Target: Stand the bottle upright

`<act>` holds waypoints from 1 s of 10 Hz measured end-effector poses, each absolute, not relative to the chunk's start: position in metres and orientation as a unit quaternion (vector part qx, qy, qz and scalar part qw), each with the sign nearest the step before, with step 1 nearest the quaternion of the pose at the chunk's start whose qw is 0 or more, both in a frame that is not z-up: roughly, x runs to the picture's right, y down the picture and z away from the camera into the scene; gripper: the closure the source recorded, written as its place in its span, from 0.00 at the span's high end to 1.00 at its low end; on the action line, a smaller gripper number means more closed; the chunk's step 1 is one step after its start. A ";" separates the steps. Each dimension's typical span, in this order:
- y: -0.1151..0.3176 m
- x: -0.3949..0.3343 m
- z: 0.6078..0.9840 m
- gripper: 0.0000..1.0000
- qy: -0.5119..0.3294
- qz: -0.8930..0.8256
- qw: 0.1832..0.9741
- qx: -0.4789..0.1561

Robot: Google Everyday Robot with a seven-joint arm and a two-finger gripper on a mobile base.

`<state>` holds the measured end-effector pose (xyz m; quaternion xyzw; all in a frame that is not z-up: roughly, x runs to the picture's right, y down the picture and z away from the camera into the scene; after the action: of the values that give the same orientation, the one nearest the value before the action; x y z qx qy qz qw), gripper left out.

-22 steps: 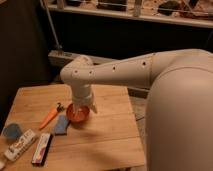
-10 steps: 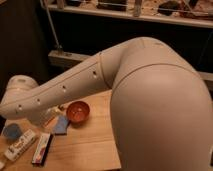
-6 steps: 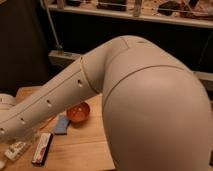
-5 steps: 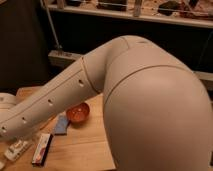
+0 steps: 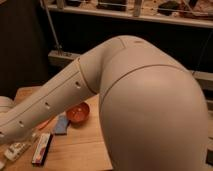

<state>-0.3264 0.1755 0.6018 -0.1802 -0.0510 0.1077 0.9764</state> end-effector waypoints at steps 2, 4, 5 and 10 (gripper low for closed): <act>0.183 -0.354 0.597 0.65 -0.098 0.016 0.981 -0.165; 0.194 -0.382 0.589 0.65 -0.147 -0.077 0.973 -0.158; 0.199 -0.393 0.585 0.65 -0.169 -0.113 0.967 -0.156; 0.243 -0.446 0.566 0.65 -0.267 -0.331 0.893 -0.146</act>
<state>-0.4462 0.2428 0.5661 -0.1465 -0.2671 -0.3307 0.8932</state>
